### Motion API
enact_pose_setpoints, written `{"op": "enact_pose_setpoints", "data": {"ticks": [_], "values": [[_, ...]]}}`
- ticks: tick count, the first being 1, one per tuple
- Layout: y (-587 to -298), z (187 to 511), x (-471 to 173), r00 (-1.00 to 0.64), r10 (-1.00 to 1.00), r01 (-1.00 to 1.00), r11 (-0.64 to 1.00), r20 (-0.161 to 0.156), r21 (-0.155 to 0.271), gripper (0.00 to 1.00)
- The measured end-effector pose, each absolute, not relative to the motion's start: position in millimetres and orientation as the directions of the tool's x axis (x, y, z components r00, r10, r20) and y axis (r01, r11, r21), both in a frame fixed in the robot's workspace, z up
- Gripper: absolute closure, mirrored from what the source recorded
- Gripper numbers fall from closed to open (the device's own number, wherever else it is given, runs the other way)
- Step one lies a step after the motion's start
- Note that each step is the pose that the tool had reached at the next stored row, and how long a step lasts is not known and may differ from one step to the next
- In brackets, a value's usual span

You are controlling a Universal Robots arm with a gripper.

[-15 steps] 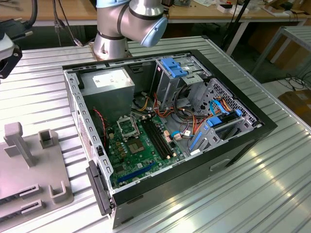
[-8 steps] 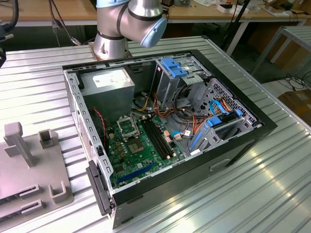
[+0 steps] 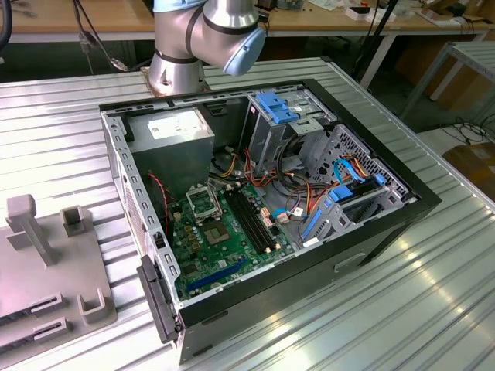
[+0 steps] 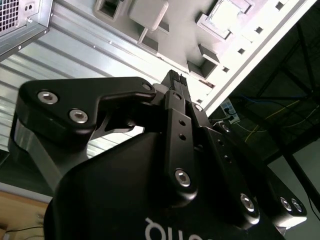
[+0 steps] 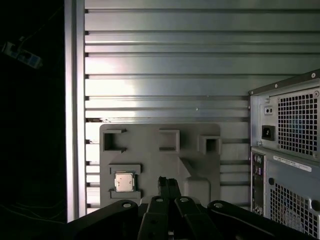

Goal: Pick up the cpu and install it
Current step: 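Reach for the cpu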

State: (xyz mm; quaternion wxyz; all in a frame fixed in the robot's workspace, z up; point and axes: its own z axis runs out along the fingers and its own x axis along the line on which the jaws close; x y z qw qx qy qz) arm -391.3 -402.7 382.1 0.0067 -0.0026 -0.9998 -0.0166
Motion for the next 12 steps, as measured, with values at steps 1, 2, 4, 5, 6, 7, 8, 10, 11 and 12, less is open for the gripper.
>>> {"op": "enact_pose_setpoints", "data": {"ticks": [1,2,4,5,6,7,8,10,11,12], "values": [[-402.7,382.1,-391.4,-1.0,0.005,0.005,0.999,0.014,0.033,0.89],[-402.7,382.1,-391.5,-1.0,0.005,0.005,0.999,0.014,0.033,0.89],[-402.7,382.1,-391.6,-1.0,0.005,0.005,0.999,0.014,0.033,0.89],[-402.7,382.1,-391.7,-1.0,0.005,0.005,0.999,0.014,0.033,0.89],[-402.7,382.1,-391.7,-1.0,0.005,0.005,0.999,0.014,0.033,0.89],[-402.7,382.1,-391.8,-1.0,0.005,0.005,0.999,0.014,0.032,0.89],[-402.7,382.1,-391.7,-1.0,0.005,0.005,0.999,0.014,0.032,0.89],[-402.9,382.0,-392.9,-1.0,0.005,0.005,0.999,0.014,0.032,0.89],[-403.1,382.0,-393.5,-1.0,0.005,0.005,0.999,0.014,0.032,0.89],[-403.5,381.9,-395.0,-1.0,0.005,0.005,0.999,0.014,0.032,0.89]]}}
